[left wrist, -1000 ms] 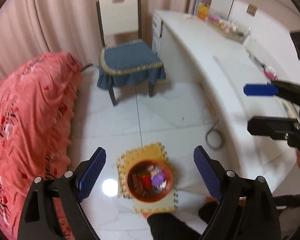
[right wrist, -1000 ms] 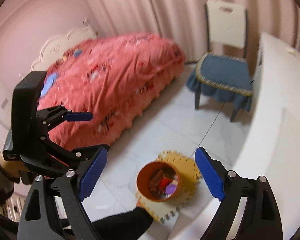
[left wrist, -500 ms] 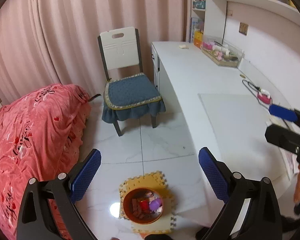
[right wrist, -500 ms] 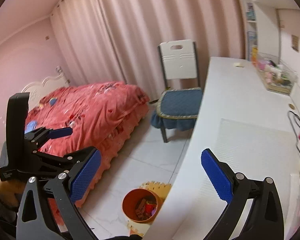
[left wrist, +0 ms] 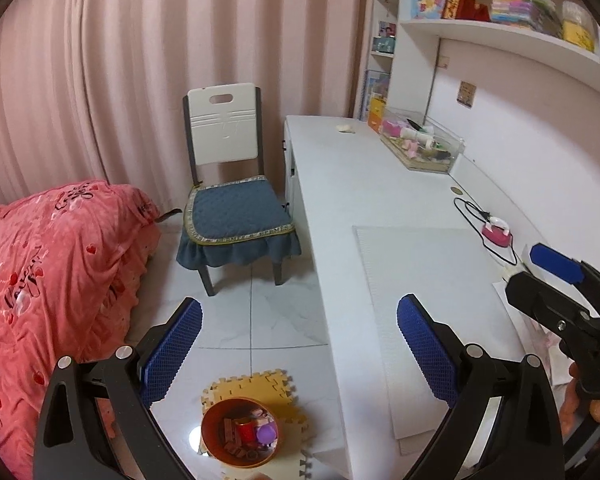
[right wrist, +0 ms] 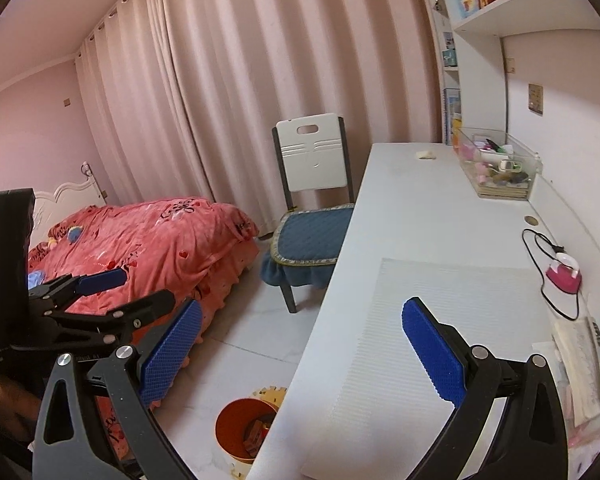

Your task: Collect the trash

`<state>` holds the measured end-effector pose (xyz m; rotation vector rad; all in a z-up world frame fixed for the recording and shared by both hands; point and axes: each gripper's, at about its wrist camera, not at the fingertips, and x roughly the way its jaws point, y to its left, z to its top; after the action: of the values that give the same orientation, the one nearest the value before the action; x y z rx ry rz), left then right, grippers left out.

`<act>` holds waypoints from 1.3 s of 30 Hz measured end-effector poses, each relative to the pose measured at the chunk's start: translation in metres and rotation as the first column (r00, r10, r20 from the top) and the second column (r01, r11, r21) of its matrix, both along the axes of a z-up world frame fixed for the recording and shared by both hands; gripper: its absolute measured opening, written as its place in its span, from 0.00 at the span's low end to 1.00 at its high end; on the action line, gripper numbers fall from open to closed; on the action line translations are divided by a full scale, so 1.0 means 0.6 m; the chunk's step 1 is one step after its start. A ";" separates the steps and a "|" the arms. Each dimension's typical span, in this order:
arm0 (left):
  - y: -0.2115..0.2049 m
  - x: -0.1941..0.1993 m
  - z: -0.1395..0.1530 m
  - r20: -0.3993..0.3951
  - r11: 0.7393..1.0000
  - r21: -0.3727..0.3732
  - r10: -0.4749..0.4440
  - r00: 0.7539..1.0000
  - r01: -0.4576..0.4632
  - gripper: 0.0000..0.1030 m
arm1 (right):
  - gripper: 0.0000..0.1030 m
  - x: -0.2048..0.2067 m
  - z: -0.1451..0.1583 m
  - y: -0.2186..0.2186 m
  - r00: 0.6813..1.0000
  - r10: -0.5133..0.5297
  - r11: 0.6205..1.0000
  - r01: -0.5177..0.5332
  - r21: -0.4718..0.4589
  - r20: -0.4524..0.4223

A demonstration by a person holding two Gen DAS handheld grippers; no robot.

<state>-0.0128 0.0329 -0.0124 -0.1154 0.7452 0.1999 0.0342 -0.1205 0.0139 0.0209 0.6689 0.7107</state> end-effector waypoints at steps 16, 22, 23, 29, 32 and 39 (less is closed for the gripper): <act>-0.019 0.001 0.002 0.020 0.998 0.067 0.004 1.000 -0.005 0.94 | 0.95 0.007 -0.005 0.019 1.000 0.017 1.000 -0.017 0.005 0.002; -0.009 0.004 0.000 0.010 0.997 0.066 0.025 1.000 -0.026 0.94 | 0.95 0.015 -0.010 0.026 1.000 0.016 1.000 -0.016 0.013 -0.013; -0.008 0.005 0.000 0.008 0.997 0.066 0.029 1.000 -0.029 0.94 | 0.95 0.015 -0.011 0.027 1.000 0.018 1.000 -0.018 0.014 -0.014; -0.007 0.006 -0.002 0.002 0.997 0.064 0.038 0.999 -0.039 0.94 | 0.95 0.018 -0.014 0.037 0.999 0.025 1.000 -0.025 0.010 -0.021; -0.006 0.007 -0.002 -0.002 0.997 0.058 0.041 0.999 -0.041 0.94 | 0.95 0.021 -0.015 0.039 0.999 0.022 1.000 -0.022 0.008 -0.027; -0.003 0.010 -0.005 -0.005 0.997 0.059 0.044 0.999 -0.043 0.94 | 0.95 0.026 -0.020 0.041 0.999 0.015 1.000 -0.014 0.011 -0.040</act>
<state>-0.0066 0.0311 -0.0157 -0.0752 0.7431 0.2634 0.0495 -0.0960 0.0017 0.0400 0.7046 0.7291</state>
